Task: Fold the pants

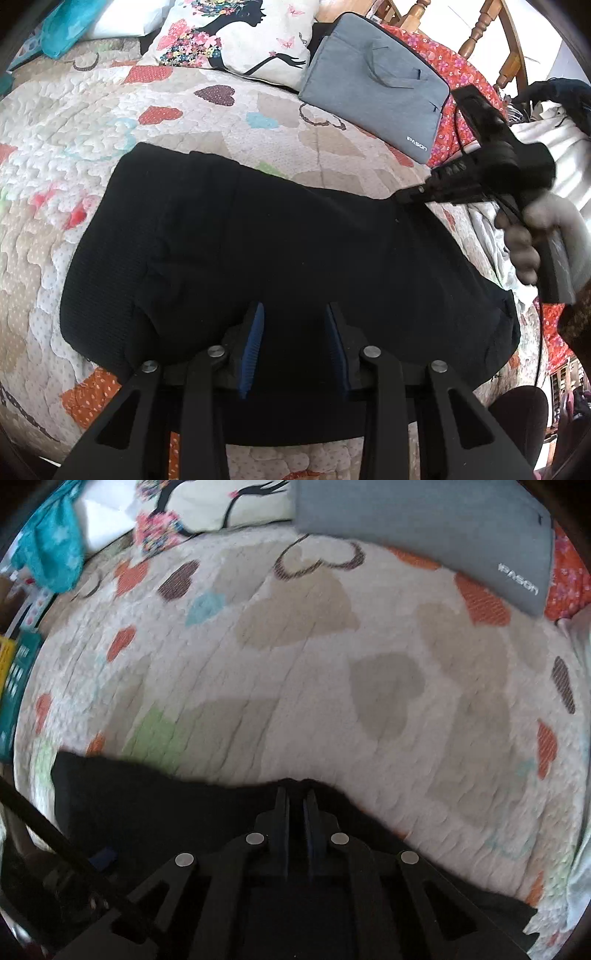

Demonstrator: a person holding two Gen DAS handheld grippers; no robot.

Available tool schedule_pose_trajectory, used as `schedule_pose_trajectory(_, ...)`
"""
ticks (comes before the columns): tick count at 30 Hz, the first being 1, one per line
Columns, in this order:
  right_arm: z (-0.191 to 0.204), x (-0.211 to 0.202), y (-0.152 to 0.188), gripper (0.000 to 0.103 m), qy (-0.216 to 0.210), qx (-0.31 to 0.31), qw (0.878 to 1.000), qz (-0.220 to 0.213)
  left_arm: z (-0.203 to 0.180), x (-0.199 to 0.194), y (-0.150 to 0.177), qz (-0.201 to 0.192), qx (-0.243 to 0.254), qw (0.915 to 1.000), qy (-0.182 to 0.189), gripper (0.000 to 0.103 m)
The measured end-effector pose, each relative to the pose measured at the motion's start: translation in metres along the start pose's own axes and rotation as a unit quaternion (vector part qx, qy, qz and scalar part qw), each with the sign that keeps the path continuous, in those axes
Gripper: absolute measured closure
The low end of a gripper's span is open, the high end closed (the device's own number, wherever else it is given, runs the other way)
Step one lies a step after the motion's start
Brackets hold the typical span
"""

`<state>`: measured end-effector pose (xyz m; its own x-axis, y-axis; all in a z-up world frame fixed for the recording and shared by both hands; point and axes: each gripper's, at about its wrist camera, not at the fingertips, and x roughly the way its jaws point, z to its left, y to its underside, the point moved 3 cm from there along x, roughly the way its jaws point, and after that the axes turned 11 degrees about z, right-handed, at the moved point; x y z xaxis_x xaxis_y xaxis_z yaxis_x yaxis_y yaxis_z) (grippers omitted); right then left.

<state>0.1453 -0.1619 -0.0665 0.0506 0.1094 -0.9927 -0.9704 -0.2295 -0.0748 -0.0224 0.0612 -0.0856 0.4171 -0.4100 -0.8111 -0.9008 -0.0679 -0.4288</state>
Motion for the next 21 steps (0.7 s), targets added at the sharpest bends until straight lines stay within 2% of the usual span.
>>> schedule_pose_trajectory(1,-0.001,0.001,-0.005,0.099,0.010,0.003,1.000,-0.002,0.000,-0.001,0.000,0.001,0.000,1.0000,-0.001,0.070)
schedule_pose_trajectory(4,-0.007,0.006,-0.016,0.100,0.090,0.018,0.996,-0.019,-0.001,-0.011,0.003,0.000,0.001,1.0000,0.001,0.070)
schedule_pose_trajectory(6,-0.014,0.005,-0.017,0.097,0.077,0.033,0.996,-0.018,0.001,-0.028,0.007,-0.019,0.002,0.9997,0.014,0.070)
schedule_pose_trajectory(7,-0.020,-0.003,-0.015,0.091,0.072,0.052,0.996,-0.026,0.004,-0.039,0.008,-0.035,-0.001,0.9992,0.019,0.070)
schedule_pose_trajectory(8,-0.021,-0.010,-0.014,0.088,0.072,0.062,0.995,-0.036,0.012,-0.054,0.008,-0.060,-0.014,0.9979,0.022,0.070)
schedule_pose_trajectory(10,-0.018,-0.032,-0.007,0.071,0.067,0.071,0.993,-0.062,0.031,-0.070,0.007,-0.084,-0.049,0.9951,0.017,0.067)
schedule_pose_trajectory(11,-0.011,-0.041,-0.004,0.070,0.063,0.064,0.994,-0.069,0.045,-0.076,0.008,-0.093,-0.078,0.9925,0.011,0.063)
schedule_pose_trajectory(13,0.020,-0.055,0.001,0.065,0.041,0.026,0.997,-0.067,0.081,-0.079,0.012,-0.087,-0.155,0.9840,0.010,0.062)
schedule_pose_trajectory(16,0.071,-0.057,0.005,0.050,-0.013,-0.027,0.999,-0.037,0.111,-0.071,0.020,-0.061,-0.222,0.9726,0.030,0.062)
schedule_pose_trajectory(18,0.105,-0.052,0.005,0.049,-0.053,-0.057,0.997,-0.013,0.117,-0.067,0.024,-0.051,-0.239,0.9688,0.042,0.062)
schedule_pose_trajectory(21,0.149,-0.041,0.008,0.049,-0.071,-0.090,0.993,0.008,0.111,-0.069,0.025,-0.053,-0.221,0.9733,0.031,0.062)
